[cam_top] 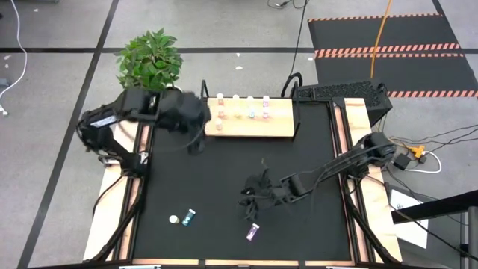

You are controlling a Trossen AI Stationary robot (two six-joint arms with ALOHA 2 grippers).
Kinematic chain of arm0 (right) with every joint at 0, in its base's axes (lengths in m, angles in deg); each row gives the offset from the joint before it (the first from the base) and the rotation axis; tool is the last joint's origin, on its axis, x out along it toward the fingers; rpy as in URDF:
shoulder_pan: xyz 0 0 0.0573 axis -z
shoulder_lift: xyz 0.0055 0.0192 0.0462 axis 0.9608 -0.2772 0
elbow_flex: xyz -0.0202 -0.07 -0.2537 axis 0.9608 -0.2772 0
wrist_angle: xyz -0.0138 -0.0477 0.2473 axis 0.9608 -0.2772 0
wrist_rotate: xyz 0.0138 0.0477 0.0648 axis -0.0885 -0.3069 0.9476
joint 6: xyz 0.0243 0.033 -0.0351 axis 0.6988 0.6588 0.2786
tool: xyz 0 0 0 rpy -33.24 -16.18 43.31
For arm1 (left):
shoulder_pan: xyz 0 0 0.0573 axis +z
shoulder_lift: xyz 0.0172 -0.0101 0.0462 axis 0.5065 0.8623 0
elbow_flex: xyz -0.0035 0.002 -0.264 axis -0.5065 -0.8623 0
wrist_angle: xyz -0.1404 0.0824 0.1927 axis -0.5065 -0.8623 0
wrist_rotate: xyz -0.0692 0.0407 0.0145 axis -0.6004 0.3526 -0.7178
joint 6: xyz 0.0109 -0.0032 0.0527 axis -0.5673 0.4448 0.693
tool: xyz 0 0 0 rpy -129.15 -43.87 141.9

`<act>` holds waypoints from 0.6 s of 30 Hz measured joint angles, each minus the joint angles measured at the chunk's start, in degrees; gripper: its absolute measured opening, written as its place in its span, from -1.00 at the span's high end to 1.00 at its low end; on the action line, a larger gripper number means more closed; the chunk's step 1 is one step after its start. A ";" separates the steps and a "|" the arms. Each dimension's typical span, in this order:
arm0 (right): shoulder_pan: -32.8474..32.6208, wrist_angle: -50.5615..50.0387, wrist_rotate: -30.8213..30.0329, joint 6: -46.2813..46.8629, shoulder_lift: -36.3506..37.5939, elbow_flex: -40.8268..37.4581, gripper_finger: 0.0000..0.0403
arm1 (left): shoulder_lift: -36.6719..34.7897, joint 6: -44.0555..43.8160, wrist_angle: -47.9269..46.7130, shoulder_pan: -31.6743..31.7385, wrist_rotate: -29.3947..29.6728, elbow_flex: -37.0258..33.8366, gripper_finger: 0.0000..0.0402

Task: Pick and place medicine bottles onto shelf by color
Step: Put the yellow pill bottle on the shelf aligned with the other yellow pill bottles

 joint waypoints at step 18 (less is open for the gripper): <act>-5.56 -3.66 12.62 41.04 -6.89 0.07 0.29 | -16.75 -38.27 19.22 -37.63 15.47 -42.60 -0.75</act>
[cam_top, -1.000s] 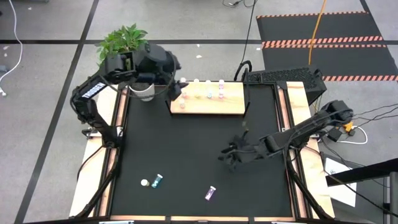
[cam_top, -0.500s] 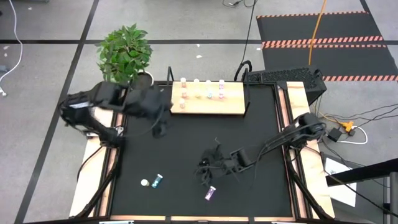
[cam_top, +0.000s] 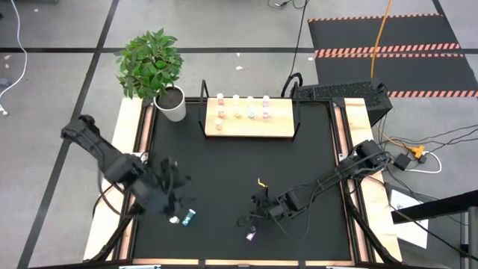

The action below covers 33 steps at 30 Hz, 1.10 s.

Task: Pick and place medicine bottles onto shelf by color
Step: Put the yellow pill bottle on the shelf aligned with the other yellow pill bottles

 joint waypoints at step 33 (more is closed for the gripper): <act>3.63 13.32 2.17 2.73 0.18 -7.76 0.30 | 4.96 -23.51 1.39 -11.96 -20.09 -22.61 -0.75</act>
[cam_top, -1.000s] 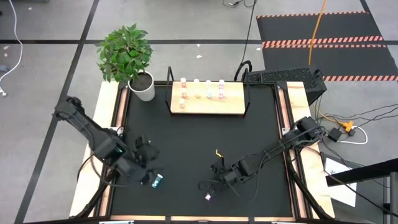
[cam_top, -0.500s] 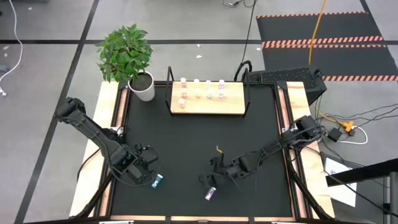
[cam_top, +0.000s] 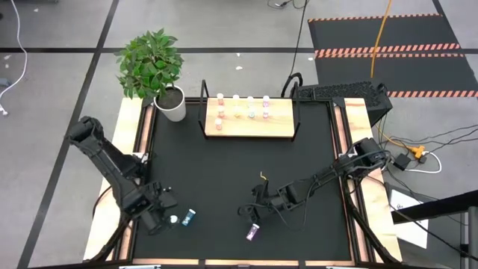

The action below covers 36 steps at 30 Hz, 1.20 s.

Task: Pick and place medicine bottles onto shelf by color
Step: Put the yellow pill bottle on the shelf aligned with the other yellow pill bottles

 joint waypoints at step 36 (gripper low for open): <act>5.31 1.04 4.57 -6.42 0.00 0.07 0.30 | 10.34 -12.45 4.11 4.71 -9.27 2.23 -0.75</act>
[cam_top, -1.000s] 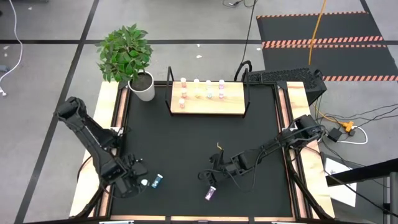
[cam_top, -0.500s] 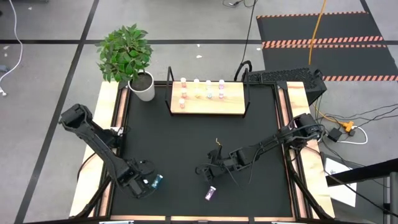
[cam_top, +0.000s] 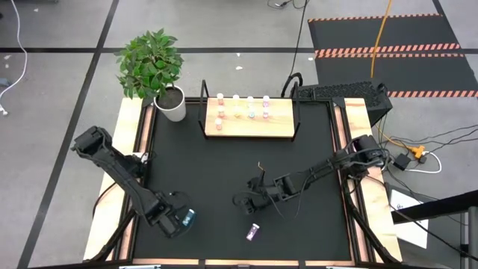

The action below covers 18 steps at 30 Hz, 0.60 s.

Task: Pick and place medicine bottles onto shelf by color
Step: Put the yellow pill bottle on the shelf aligned with the other yellow pill bottles

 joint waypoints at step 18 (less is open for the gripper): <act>0.72 -0.02 0.40 -1.27 -0.04 0.00 0.30 | 0.00 0.87 -0.14 1.74 -0.40 0.04 0.14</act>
